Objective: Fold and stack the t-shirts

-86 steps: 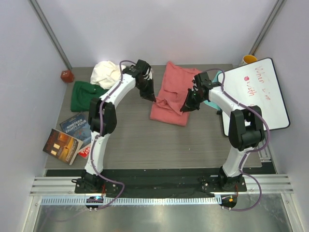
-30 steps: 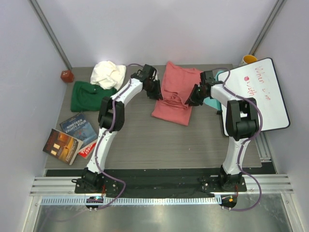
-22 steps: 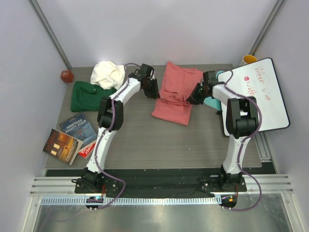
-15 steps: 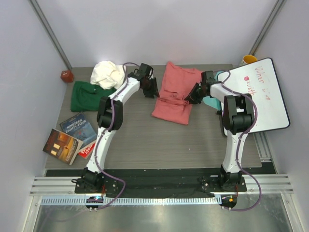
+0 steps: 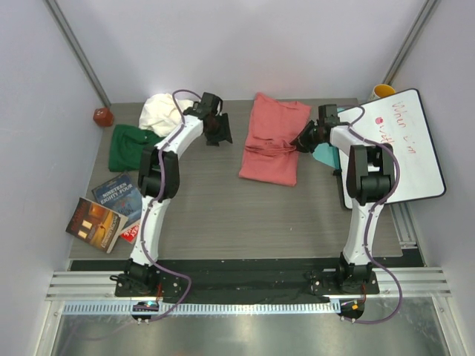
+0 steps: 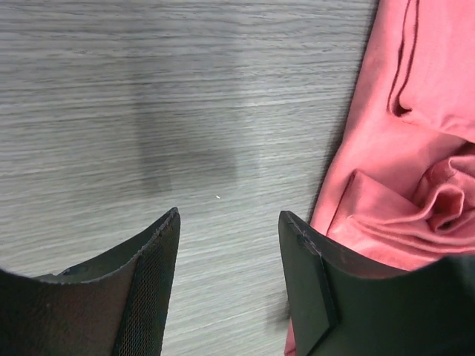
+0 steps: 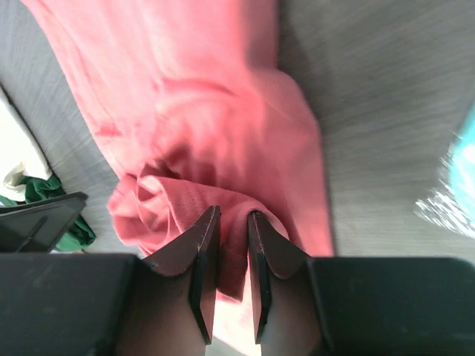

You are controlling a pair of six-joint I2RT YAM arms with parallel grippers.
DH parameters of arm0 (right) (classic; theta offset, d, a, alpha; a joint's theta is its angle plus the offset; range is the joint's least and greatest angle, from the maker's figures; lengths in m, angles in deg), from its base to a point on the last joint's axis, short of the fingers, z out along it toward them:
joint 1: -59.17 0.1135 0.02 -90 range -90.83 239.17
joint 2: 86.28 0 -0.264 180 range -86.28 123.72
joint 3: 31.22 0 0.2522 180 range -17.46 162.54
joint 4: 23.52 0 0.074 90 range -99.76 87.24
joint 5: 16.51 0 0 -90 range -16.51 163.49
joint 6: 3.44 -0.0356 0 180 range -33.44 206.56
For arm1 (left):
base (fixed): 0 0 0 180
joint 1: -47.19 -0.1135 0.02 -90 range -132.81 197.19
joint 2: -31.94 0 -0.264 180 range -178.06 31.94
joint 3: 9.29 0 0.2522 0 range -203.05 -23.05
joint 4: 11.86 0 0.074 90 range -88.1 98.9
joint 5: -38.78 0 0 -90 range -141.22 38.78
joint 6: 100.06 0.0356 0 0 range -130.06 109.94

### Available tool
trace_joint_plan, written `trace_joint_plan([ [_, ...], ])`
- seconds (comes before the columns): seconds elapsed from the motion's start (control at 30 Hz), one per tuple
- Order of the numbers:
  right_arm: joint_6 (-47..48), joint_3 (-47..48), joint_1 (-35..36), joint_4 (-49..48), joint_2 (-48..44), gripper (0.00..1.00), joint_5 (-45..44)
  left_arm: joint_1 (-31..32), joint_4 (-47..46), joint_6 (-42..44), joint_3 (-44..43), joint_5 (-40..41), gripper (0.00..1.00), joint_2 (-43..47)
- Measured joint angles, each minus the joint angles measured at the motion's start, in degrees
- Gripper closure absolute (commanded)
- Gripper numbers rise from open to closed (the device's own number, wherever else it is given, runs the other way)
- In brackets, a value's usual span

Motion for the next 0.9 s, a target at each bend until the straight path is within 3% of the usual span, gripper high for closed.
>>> trace_joint_plan([
  [0.33, -1.3, -6.4, -1.1, -0.2, -3.9, 0.73, -0.9, 1.3, -1.5, 1.1, 8.0, -5.0, 0.46, 6.3],
  [0.7, -2.0, -7.9, -1.2, -0.2, -4.0, 0.73, -2.1, 12.2, -6.0, 2.3, 15.7, -13.6, 0.49, 10.3],
  [0.9, -2.0, -7.9, -1.3, -0.1, -4.0, 0.72, -2.6, 12.6, -7.3, 2.2, 19.9, -15.3, 0.51, 10.3],
])
